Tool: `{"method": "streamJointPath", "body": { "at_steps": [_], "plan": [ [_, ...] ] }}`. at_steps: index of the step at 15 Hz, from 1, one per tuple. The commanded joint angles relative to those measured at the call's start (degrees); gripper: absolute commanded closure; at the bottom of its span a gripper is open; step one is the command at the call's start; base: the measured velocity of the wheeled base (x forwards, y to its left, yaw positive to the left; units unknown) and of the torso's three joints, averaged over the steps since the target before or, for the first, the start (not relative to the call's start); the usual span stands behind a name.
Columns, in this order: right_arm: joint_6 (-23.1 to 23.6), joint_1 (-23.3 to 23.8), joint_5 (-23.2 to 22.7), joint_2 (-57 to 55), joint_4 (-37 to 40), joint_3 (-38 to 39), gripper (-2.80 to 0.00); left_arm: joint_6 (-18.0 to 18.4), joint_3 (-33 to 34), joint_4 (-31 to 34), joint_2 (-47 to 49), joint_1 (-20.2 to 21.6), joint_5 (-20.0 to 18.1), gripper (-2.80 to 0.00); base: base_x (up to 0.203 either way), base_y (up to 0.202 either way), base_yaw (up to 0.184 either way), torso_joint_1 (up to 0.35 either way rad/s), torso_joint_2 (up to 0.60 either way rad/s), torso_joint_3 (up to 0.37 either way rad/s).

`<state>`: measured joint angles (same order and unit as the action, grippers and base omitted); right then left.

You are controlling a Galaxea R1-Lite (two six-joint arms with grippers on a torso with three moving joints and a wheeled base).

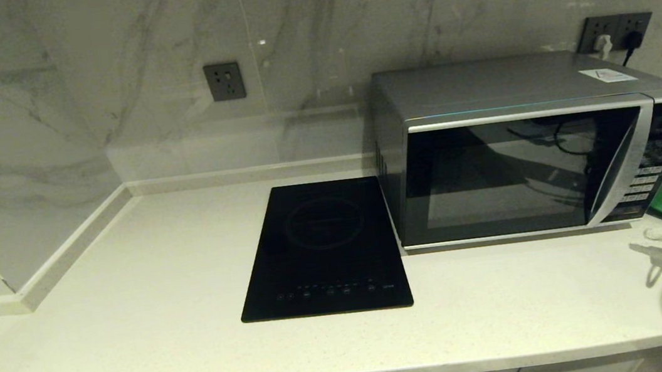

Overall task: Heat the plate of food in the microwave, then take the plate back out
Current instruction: Open the microwave oven

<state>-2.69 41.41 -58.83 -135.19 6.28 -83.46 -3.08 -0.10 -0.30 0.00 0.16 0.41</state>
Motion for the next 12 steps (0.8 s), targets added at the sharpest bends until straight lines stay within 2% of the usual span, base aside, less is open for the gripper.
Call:
{"method": "streamJointPath", "body": {
  "at_steps": [1,3,12],
  "plan": [
    [-0.09,-0.97,-0.84,-3.22,0.05,-3.20,0.00,-0.03,0.01,-0.05,0.00,0.02,0.02,0.00,0.000,0.000,0.000,0.000,0.00,0.000],
    [-0.03,-0.98,-2.29,-3.20,0.05,-4.49,0.00,-0.08,0.01,-0.05,0.00,0.02,0.02,0.00,0.000,0.000,0.000,0.000,0.00,0.000],
    [-0.12,-0.98,-2.38,-4.69,0.14,-9.39,0.00,-0.03,0.01,-0.05,0.00,0.02,0.02,0.00,0.000,0.000,0.000,0.000,0.00,0.000]
  ]
}}
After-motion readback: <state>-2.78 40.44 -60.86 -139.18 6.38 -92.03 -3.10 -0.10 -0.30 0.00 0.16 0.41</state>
